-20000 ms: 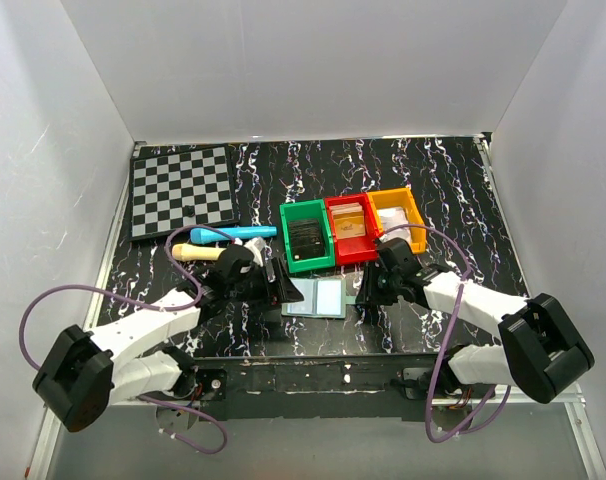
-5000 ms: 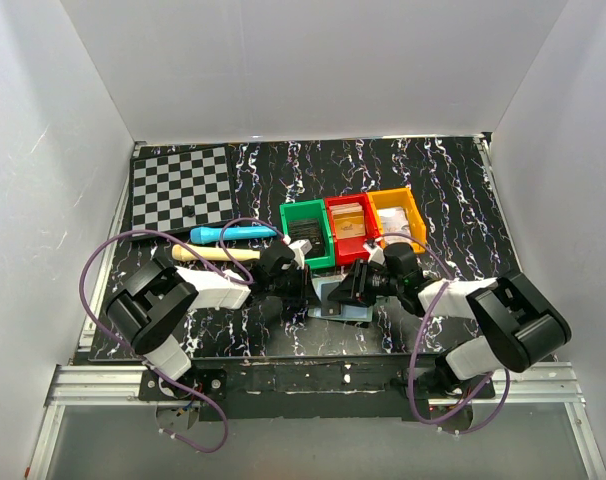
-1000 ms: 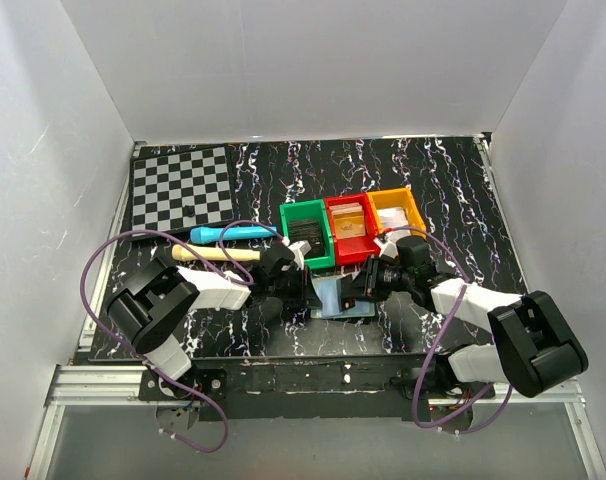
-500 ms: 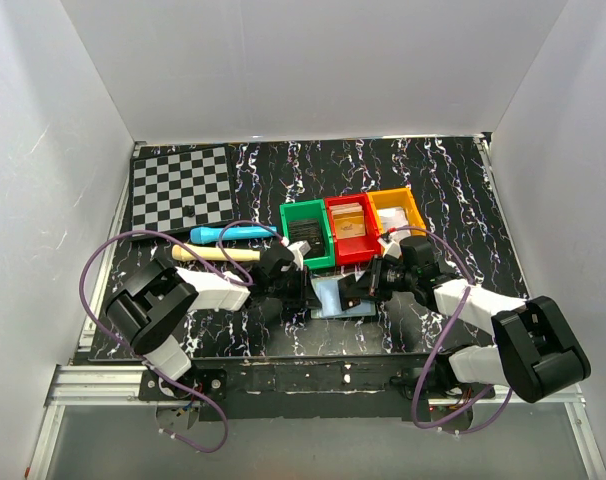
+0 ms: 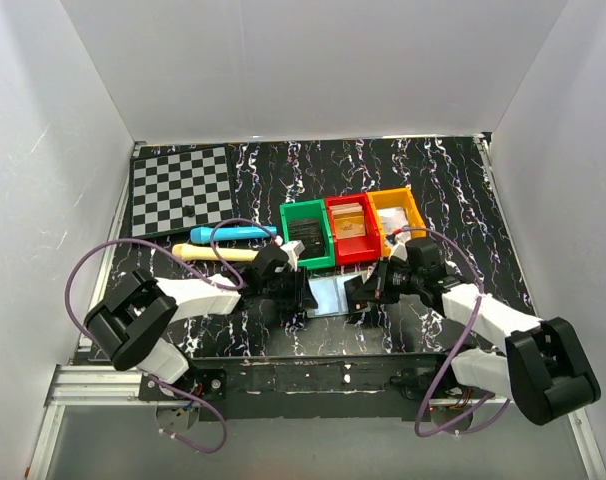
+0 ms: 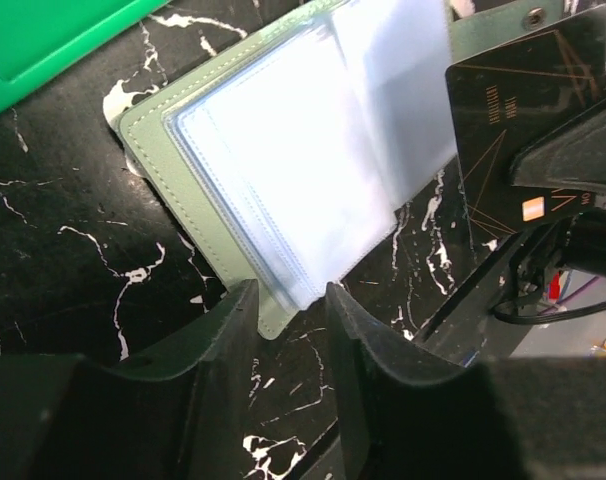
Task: Take the credit cards out of the card holder
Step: Remove the credit card from the card holder, then place the credit card in the storage box.
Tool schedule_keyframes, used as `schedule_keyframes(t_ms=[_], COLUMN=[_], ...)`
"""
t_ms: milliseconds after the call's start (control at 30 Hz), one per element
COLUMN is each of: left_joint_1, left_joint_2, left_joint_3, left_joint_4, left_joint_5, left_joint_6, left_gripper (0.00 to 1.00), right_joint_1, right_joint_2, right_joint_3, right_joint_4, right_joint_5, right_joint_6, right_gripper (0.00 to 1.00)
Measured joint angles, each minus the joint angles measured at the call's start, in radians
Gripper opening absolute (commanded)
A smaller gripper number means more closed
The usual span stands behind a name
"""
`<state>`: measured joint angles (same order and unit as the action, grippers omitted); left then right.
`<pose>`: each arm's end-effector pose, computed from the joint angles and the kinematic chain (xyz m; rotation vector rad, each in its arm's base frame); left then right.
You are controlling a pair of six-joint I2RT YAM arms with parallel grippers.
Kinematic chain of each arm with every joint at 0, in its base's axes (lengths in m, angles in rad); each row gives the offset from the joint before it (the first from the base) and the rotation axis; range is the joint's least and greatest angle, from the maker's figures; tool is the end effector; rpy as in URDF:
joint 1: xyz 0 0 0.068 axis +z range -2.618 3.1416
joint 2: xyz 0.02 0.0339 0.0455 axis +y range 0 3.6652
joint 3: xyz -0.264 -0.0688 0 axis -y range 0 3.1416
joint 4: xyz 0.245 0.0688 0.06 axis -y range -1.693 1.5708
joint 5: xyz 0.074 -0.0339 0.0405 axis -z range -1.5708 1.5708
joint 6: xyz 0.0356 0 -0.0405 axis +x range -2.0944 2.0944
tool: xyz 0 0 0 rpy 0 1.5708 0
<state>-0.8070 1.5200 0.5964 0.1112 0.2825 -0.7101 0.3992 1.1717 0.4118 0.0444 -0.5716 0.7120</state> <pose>0.1841 -0.2066 0.1393 0.2735 2.5943 -0.9827 0.1904 0.1012 0.1633 0.0572 2.4579 1.1942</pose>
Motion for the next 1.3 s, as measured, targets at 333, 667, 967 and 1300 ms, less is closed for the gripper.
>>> schedule_keyframes(t_ms=[333,667,967,1300], left_joint_1=[0.0,0.03,0.037,0.037], left_joint_2=[-0.25,-0.733,-0.735,-0.594], left_joint_3=[0.042,0.008,0.014,0.041], left_joint_4=[-0.141,-0.105,-0.031,-0.011], left_joint_5=[-0.067,-0.156,0.241,0.521], left_joint_6=[0.007,-0.008,0.128,0.169], left_gripper=[0.65,0.98,0.75,0.52], right_joint_1=[0.003,0.336,0.421,0.434], right_joint_2=[-0.212,-0.228,-0.192,-0.17], right_joint_3=[0.105,0.374,0.46,0.484], right_joint_4=[-0.278,-0.482,-0.539,-0.537], right_joint_5=[0.049,-0.03,-0.218,-0.303], right_joint_6=[-0.145,-0.369,-0.44,-0.44], right_gripper=[0.01,0.01,0.01,0.01])
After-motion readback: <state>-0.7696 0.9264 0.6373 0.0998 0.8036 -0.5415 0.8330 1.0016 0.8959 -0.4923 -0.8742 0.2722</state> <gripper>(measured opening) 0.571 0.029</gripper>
